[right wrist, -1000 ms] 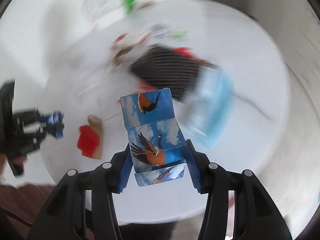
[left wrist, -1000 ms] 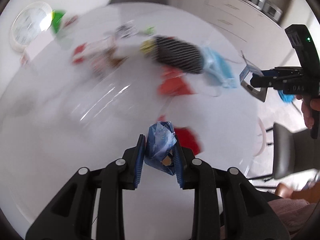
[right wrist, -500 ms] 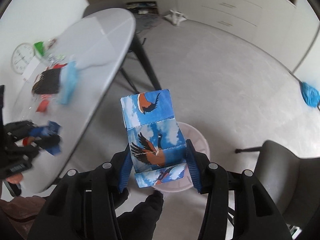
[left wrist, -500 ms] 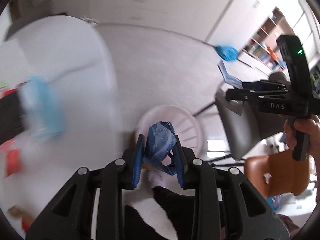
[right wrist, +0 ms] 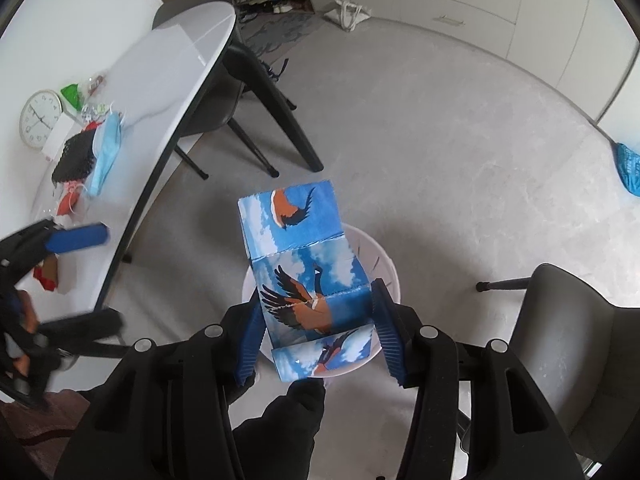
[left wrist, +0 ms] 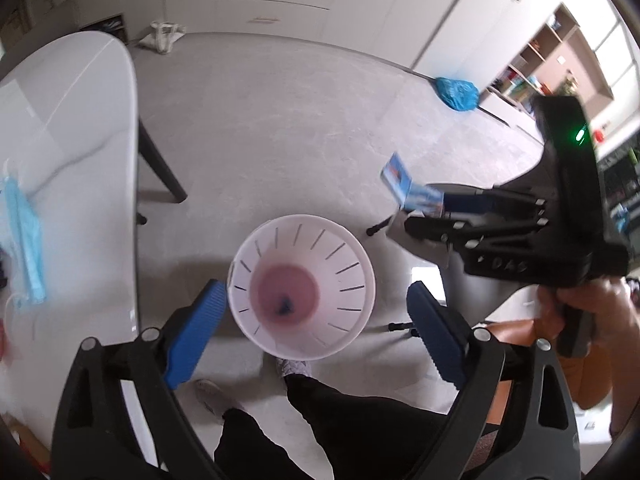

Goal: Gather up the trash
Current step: 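Carry both items to the wastebasket and open both tools to drop them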

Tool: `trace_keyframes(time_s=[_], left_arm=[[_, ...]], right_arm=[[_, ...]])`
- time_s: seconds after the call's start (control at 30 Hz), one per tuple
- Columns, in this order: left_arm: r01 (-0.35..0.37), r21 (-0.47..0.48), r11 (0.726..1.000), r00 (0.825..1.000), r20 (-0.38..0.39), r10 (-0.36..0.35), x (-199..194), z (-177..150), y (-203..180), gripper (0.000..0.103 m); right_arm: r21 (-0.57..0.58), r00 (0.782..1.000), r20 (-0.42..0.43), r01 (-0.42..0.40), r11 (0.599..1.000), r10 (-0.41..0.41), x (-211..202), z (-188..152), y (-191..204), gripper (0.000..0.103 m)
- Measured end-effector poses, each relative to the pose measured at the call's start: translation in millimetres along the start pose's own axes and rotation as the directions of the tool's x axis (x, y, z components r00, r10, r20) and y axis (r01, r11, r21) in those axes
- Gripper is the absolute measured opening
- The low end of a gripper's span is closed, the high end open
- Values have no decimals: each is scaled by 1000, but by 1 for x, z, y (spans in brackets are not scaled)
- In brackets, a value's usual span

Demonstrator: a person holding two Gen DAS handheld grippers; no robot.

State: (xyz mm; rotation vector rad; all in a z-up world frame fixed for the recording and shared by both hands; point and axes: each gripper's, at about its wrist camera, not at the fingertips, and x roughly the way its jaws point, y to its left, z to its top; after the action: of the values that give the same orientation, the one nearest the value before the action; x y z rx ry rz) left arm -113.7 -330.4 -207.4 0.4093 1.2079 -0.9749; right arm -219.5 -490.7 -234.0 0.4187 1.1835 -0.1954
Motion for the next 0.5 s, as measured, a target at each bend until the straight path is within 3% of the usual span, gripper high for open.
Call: trace_keyframes(time_s=[0.07, 0.23, 0.4, 0.5], left_arm=[[-27, -28, 999, 1000, 8, 27, -8, 0, 6, 91], [-91, -104, 990, 994, 51, 96, -43, -6, 27, 92], [-147, -214, 966, 977, 119, 175, -92, -19, 62, 93], [-174, -285, 943, 962, 156, 225, -125, -30, 84, 94]], right_arm=[[-16, 1000, -27, -8, 1000, 7, 9, -1, 3, 53], [-55, 998, -66, -11, 998, 7, 24, -1, 19, 89], [-34, 999, -31, 8, 999, -9, 10, 11, 34, 93], [-27, 999, 48, 22, 999, -21, -19, 26, 50, 99]])
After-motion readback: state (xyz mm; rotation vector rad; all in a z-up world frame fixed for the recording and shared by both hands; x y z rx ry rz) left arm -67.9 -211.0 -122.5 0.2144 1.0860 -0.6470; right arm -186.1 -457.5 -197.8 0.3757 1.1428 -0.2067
